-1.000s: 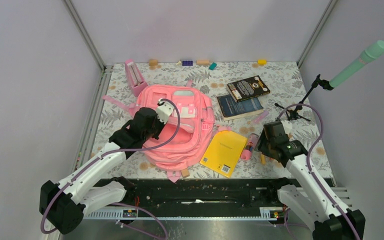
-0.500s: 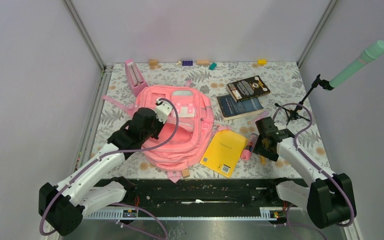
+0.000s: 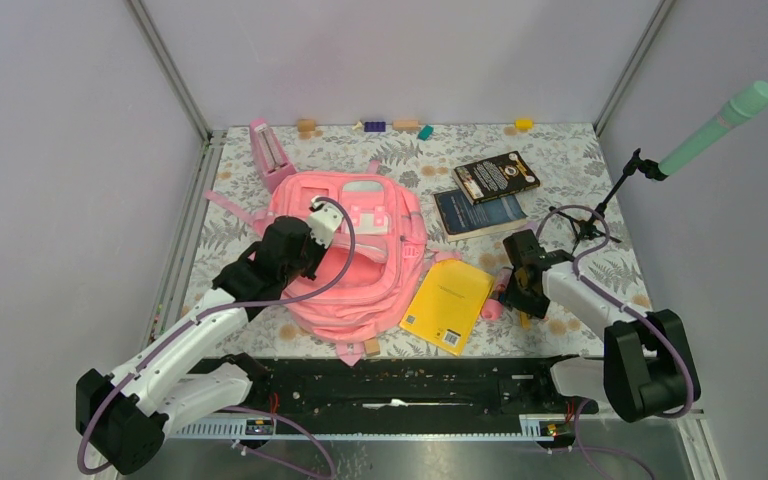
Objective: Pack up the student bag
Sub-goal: Pick up the stationery from the center of the board.
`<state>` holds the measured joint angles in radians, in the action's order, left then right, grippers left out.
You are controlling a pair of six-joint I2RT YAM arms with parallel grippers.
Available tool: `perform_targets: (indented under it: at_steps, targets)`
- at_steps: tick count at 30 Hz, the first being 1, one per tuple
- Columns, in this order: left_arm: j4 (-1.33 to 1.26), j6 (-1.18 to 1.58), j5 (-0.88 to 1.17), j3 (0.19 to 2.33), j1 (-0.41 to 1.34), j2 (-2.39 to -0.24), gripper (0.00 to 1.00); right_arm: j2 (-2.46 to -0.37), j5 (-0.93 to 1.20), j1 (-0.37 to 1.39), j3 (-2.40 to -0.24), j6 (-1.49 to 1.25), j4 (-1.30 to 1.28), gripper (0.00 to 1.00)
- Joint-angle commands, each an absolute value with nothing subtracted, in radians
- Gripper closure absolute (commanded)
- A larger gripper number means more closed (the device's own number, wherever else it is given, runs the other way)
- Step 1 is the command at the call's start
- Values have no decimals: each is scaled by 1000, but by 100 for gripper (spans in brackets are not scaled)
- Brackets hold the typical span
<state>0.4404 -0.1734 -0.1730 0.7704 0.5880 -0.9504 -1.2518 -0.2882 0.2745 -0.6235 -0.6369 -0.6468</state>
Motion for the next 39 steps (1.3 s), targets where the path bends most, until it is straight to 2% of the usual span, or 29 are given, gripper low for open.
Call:
perform_targets:
  at_steps: [1, 5, 10, 14, 20, 24, 33, 39]
  targets:
    - [382, -137, -213, 819, 587, -918, 100, -1288, -260, 269, -664, -626, -620, 47]
    - [380, -137, -212, 818, 587, -914, 100, -1316, -245, 270, -672, -619, -620, 50]
    - [379, -137, -212, 816, 586, -909, 100, -1334, -231, 270, -681, -608, -620, 69]
    - [377, -138, -212, 815, 586, -907, 100, -1321, -216, 270, -676, -598, -620, 79]
    - [376, -138, -206, 813, 586, -906, 100, -1247, -187, 270, -668, -586, -621, 85]
    - [376, -138, -204, 813, 587, -907, 100, -1212, -187, 270, -680, -581, -651, 93]
    - [375, -137, -196, 814, 586, -902, 100, -1022, -299, 271, -705, -598, -786, 99]
    - [377, -131, -175, 821, 586, -902, 100, -909, -141, 271, -744, -580, -842, 100]
